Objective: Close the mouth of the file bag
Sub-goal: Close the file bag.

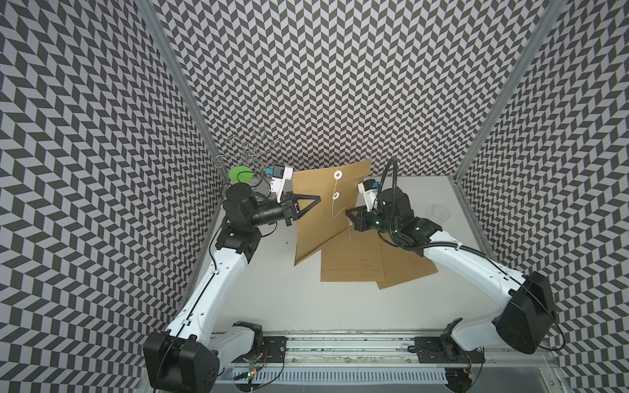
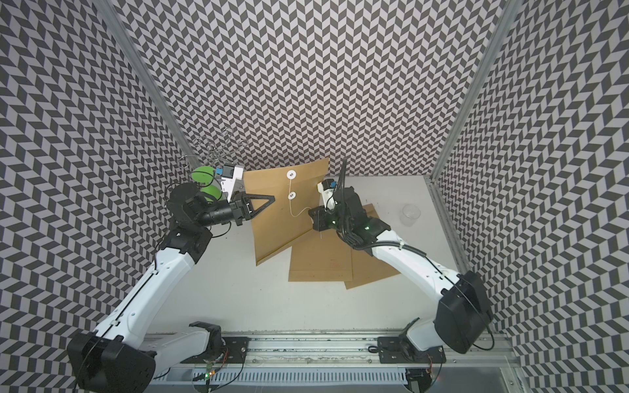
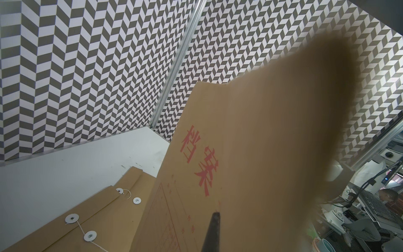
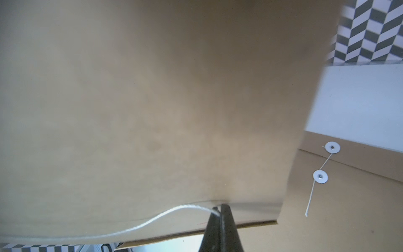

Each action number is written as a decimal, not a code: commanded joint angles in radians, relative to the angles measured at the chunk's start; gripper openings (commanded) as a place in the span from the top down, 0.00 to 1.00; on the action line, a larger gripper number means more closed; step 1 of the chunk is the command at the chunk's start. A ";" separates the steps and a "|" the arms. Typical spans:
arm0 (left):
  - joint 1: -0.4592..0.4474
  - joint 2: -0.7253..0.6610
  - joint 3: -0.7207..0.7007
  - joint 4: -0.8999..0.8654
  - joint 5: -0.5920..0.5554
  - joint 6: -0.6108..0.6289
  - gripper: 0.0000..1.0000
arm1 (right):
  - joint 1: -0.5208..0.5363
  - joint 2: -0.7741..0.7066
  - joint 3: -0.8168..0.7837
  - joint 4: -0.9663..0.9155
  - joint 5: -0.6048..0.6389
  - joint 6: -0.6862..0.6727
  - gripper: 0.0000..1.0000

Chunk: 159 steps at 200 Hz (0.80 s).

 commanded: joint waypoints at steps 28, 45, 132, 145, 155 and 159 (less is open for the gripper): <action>0.027 -0.009 -0.009 -0.019 0.002 -0.021 1.00 | -0.033 -0.043 0.081 -0.071 0.115 -0.070 1.00; 0.031 -0.007 -0.013 -0.022 0.000 -0.029 1.00 | -0.047 -0.048 0.100 -0.085 0.129 -0.072 1.00; 0.056 -0.003 -0.040 -0.005 -0.003 -0.083 1.00 | -0.051 -0.062 0.205 -0.155 0.265 -0.122 1.00; 0.055 -0.005 -0.051 0.001 -0.005 -0.090 1.00 | -0.050 -0.054 0.227 -0.159 0.268 -0.123 1.00; 0.055 -0.005 -0.056 0.004 -0.006 -0.092 1.00 | -0.047 -0.047 0.242 -0.164 0.273 -0.126 1.00; 0.055 -0.005 -0.059 0.006 -0.007 -0.095 1.00 | -0.047 -0.045 0.247 -0.165 0.277 -0.128 1.00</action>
